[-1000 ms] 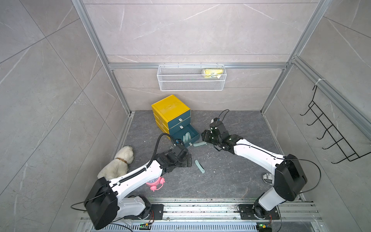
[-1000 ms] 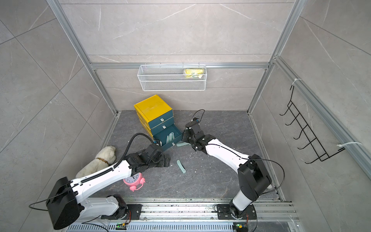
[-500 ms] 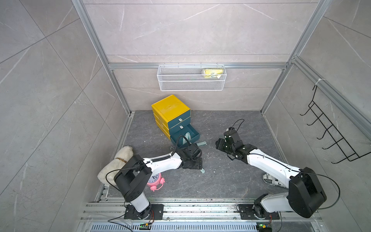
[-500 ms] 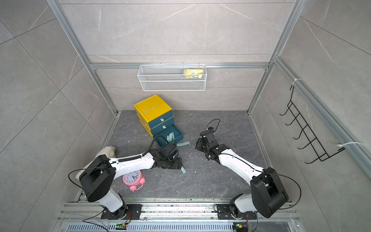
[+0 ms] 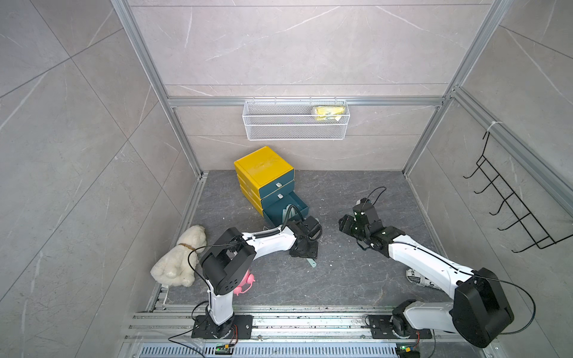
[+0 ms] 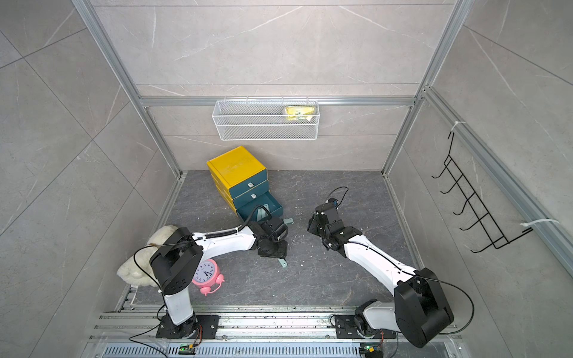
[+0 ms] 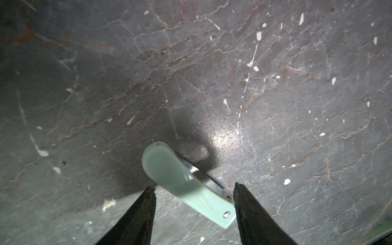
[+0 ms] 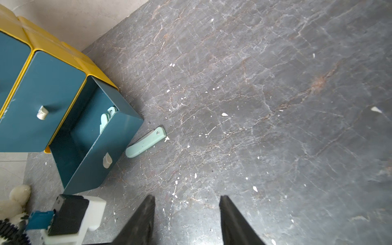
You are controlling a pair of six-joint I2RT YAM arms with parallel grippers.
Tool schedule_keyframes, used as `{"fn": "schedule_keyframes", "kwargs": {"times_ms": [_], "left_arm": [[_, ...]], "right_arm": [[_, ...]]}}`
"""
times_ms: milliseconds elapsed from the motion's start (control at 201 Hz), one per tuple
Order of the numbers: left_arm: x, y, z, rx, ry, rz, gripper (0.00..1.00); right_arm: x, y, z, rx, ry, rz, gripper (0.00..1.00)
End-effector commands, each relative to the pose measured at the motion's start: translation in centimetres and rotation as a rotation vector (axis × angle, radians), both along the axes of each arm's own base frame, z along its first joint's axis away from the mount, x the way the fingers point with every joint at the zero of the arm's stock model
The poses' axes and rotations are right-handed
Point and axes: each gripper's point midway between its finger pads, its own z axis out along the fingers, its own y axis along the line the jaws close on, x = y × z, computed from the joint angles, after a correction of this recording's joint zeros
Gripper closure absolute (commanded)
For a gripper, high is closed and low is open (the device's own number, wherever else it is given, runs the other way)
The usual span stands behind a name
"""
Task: Place the fruit knives into the drawer by color
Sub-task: Pick up the fruit knife from the center of the board.
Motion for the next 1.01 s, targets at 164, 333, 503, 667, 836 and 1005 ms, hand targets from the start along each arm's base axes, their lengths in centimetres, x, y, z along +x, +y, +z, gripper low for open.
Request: {"fn": "schedule_keyframes", "kwargs": {"times_ms": [164,333,503,667,836,1005], "left_arm": [[-0.1,-2.7,0.5,-0.01,-0.006,-0.136,0.41],[0.3,-4.9,1.4,-0.032,-0.062,-0.225,0.41],[1.8,-3.0,0.0,0.149,-0.101,-0.227,0.51],[1.6,-3.3,1.3,0.155,-0.153,-0.222,0.44],[1.7,-4.4,5.6,0.095,-0.25,-0.189,0.36],[1.0,-2.5,5.1,0.16,-0.212,-0.156,0.36]], "right_arm": [[-0.2,-0.6,0.0,0.023,-0.005,-0.013,0.48],[-0.2,-0.7,-0.3,0.027,0.004,-0.014,0.48],[-0.2,-0.9,-0.4,0.029,0.005,-0.016,0.48],[-0.2,-1.0,-0.6,0.028,0.006,-0.016,0.48],[-0.1,-1.1,-1.0,0.037,0.013,-0.02,0.48],[0.0,-1.0,-1.2,0.04,0.017,-0.019,0.48]]}}
